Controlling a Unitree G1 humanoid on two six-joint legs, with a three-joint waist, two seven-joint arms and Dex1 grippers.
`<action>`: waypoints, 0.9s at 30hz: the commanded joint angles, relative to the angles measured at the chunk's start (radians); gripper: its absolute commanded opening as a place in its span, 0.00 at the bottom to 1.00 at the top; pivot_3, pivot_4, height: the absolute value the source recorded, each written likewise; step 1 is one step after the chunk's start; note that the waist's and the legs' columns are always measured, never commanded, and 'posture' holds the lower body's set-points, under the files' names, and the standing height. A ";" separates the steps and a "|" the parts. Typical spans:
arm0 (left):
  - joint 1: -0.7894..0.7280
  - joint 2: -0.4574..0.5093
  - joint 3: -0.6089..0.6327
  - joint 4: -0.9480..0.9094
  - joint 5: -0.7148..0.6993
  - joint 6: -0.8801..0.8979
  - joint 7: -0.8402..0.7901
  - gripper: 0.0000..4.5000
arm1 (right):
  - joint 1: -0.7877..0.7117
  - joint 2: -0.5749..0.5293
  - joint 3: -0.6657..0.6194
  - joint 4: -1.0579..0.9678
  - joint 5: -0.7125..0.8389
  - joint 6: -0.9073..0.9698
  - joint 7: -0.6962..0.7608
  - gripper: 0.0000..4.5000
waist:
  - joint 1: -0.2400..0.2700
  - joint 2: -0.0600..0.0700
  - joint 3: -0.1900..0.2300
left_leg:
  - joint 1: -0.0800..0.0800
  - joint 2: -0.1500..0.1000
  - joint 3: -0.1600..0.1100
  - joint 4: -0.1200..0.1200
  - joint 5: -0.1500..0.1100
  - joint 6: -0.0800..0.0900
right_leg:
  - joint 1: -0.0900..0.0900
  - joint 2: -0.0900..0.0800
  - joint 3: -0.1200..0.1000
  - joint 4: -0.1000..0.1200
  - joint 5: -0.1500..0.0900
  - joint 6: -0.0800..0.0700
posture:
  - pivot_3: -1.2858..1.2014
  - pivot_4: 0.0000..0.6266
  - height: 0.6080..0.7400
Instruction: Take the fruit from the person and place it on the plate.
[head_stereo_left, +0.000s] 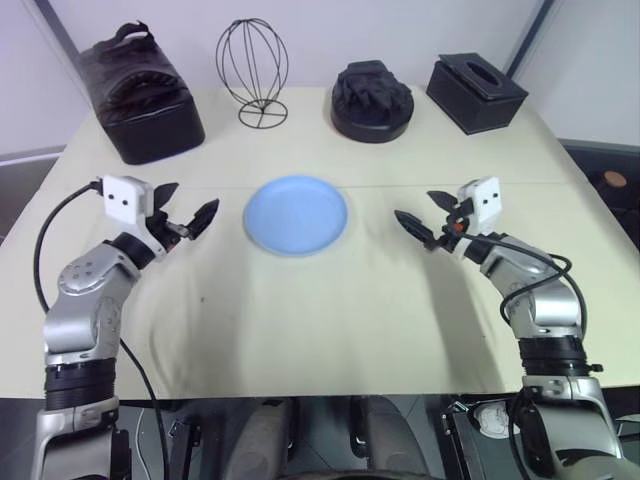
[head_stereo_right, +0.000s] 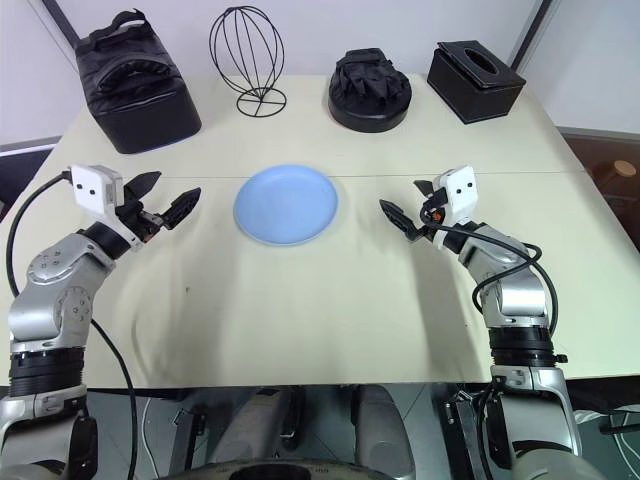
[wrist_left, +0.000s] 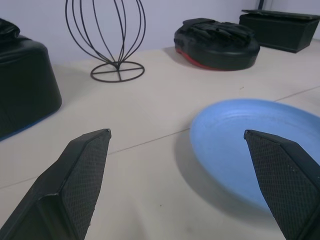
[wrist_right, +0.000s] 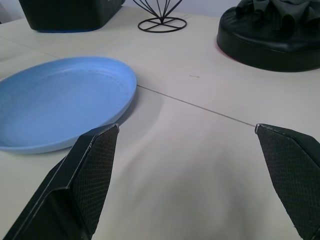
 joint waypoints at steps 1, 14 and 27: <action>-0.008 0.014 0.029 -0.014 -0.010 -0.021 -0.003 0.99 | -0.014 0.001 -0.014 -0.027 0.002 -0.017 -0.004 1.00 | 0.000 0.000 0.000 | 0.000 0.000 0.000 0.000 0.000 0.000 | 0.000 0.000 0.000 0.000 0.000 0.000 | 0.52 0.24 1.00; 0.001 0.017 0.041 -0.009 0.009 -0.050 0.014 0.99 | -0.019 0.008 -0.009 -0.027 -0.001 -0.014 -0.005 1.00 | 0.000 0.000 0.000 | 0.000 0.000 0.000 0.000 0.000 0.000 | 0.000 0.000 0.000 0.000 0.000 0.000 | 0.52 0.24 1.00; 0.005 0.015 0.033 -0.008 0.006 -0.061 0.022 0.99 | -0.032 0.005 -0.008 -0.021 -0.006 -0.010 -0.001 1.00 | 0.000 0.000 0.000 | 0.000 0.000 0.000 0.000 0.000 0.000 | 0.000 0.000 0.000 0.000 0.000 0.000 | 0.52 0.24 1.00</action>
